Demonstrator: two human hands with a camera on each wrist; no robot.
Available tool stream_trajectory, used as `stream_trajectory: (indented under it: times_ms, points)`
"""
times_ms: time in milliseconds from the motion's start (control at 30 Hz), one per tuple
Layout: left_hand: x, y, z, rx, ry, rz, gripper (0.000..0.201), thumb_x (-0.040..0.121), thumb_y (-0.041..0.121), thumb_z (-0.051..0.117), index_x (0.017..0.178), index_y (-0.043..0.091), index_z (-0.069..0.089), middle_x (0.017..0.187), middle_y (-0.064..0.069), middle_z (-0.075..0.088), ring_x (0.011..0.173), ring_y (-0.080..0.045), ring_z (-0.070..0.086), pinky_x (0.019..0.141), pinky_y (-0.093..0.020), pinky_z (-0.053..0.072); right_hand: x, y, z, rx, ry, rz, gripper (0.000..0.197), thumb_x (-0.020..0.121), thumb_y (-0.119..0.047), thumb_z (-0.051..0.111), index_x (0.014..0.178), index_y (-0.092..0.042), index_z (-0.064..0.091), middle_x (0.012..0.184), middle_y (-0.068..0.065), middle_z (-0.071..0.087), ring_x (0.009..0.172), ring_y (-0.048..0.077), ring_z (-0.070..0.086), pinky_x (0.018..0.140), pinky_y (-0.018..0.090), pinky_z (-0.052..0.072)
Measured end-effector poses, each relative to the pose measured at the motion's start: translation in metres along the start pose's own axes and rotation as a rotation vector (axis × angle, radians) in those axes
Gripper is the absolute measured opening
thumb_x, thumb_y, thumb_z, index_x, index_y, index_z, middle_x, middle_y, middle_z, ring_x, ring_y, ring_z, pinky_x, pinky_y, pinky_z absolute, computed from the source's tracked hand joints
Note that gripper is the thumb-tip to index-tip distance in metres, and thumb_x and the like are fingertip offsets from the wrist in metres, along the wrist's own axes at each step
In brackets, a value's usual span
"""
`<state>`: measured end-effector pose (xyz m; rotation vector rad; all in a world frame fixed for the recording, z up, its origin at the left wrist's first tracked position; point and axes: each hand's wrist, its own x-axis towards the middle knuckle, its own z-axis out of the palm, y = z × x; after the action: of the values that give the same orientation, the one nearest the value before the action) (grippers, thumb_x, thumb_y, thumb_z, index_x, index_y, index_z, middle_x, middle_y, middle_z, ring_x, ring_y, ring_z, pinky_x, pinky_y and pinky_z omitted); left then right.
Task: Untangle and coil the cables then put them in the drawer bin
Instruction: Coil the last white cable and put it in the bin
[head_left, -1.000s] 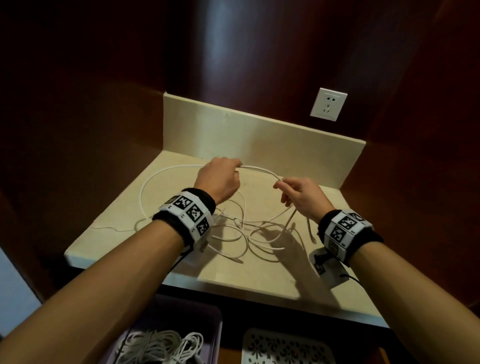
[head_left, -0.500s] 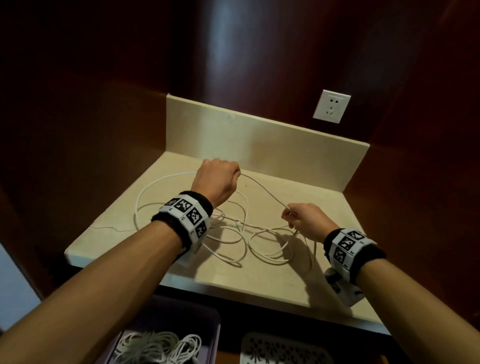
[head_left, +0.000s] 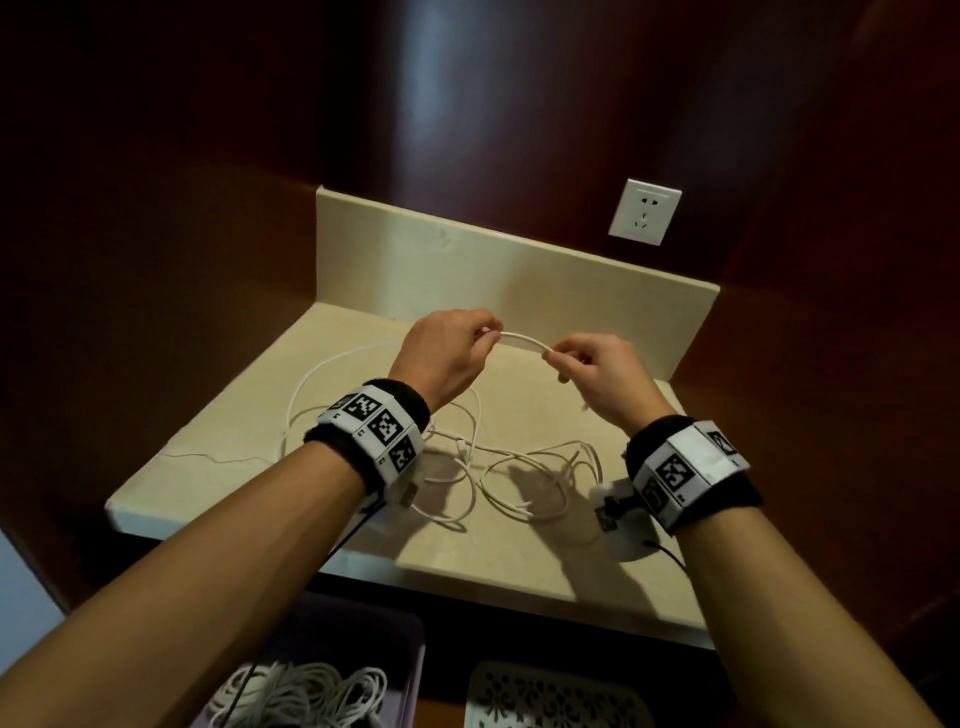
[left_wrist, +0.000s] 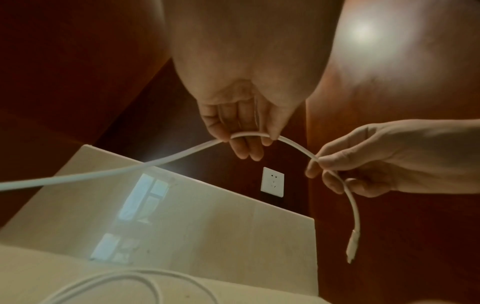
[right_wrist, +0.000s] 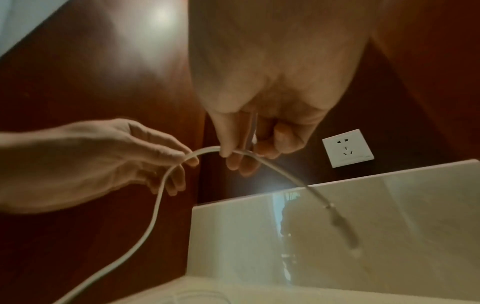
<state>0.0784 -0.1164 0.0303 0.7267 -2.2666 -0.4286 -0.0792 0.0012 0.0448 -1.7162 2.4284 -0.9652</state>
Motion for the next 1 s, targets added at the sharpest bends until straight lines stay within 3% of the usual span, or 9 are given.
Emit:
stream_trajectory:
  times_ms: [133,333,467,633,767,867,1000]
  points:
    - [-0.002,0.009,-0.003,-0.096,0.0,0.0,0.024,0.097,0.026,0.052,0.104,0.014,0.072,0.093,-0.003,0.073,0.089,-0.02,0.064,0.085,-0.036,0.049,-0.004,-0.012,0.001,0.178,0.019,0.055,0.01,0.093,-0.028,0.063,0.095,-0.023,0.072,0.074,-0.001,0.069,0.067,0.011,0.056,0.064,0.03,0.046]
    - [-0.012,-0.003,-0.013,-0.146,-0.023,-0.056,0.022,0.094,0.025,0.058,0.109,0.017,0.072,0.104,0.0,0.072,0.096,-0.015,0.064,0.084,-0.024,0.045,-0.03,-0.015,0.012,0.423,0.056,0.166,0.014,0.094,-0.019,0.059,0.087,-0.014,0.07,0.076,0.007,0.07,0.061,0.011,0.054,0.055,0.023,0.044]
    - [-0.022,-0.02,-0.017,-0.097,-0.105,-0.125,0.024,0.095,0.029,0.057,0.11,0.02,0.074,0.107,-0.001,0.073,0.101,-0.019,0.064,0.085,-0.03,0.047,-0.041,-0.016,0.022,0.496,0.065,0.229,0.016,0.093,-0.013,0.057,0.084,-0.012,0.07,0.077,0.009,0.072,0.061,0.014,0.057,0.057,0.026,0.045]
    - [-0.03,-0.016,-0.018,-0.118,-0.171,-0.098,0.024,0.095,0.033,0.058,0.111,0.023,0.073,0.108,0.0,0.073,0.101,-0.019,0.064,0.09,-0.037,0.05,-0.05,-0.022,0.036,0.424,0.056,0.267,0.022,0.093,-0.024,0.058,0.081,-0.015,0.073,0.077,0.002,0.072,0.066,0.011,0.062,0.058,0.027,0.049]
    - [-0.034,-0.014,-0.018,-0.143,-0.201,-0.074,0.023,0.094,0.036,0.059,0.109,0.027,0.074,0.099,0.0,0.074,0.094,-0.021,0.065,0.086,-0.041,0.051,-0.053,-0.032,0.042,0.466,0.073,0.252,0.024,0.098,-0.029,0.053,0.089,-0.017,0.071,0.075,0.005,0.073,0.064,0.015,0.066,0.065,0.028,0.056]
    - [-0.039,-0.011,-0.016,-0.204,-0.192,-0.073,0.024,0.093,0.034,0.06,0.112,0.026,0.073,0.097,-0.002,0.075,0.093,-0.02,0.066,0.087,-0.04,0.05,-0.056,-0.039,0.048,0.534,0.071,0.229,0.025,0.101,-0.027,0.048,0.089,-0.016,0.067,0.075,0.01,0.072,0.068,0.026,0.069,0.068,0.036,0.058]
    - [-0.044,-0.018,-0.017,-0.231,-0.188,-0.111,0.029,0.092,0.028,0.061,0.118,0.02,0.07,0.105,-0.003,0.074,0.101,-0.016,0.066,0.095,-0.036,0.049,-0.061,-0.042,0.054,0.625,0.084,0.253,0.028,0.102,-0.022,0.045,0.084,-0.013,0.066,0.076,0.017,0.071,0.063,0.027,0.065,0.065,0.035,0.055]
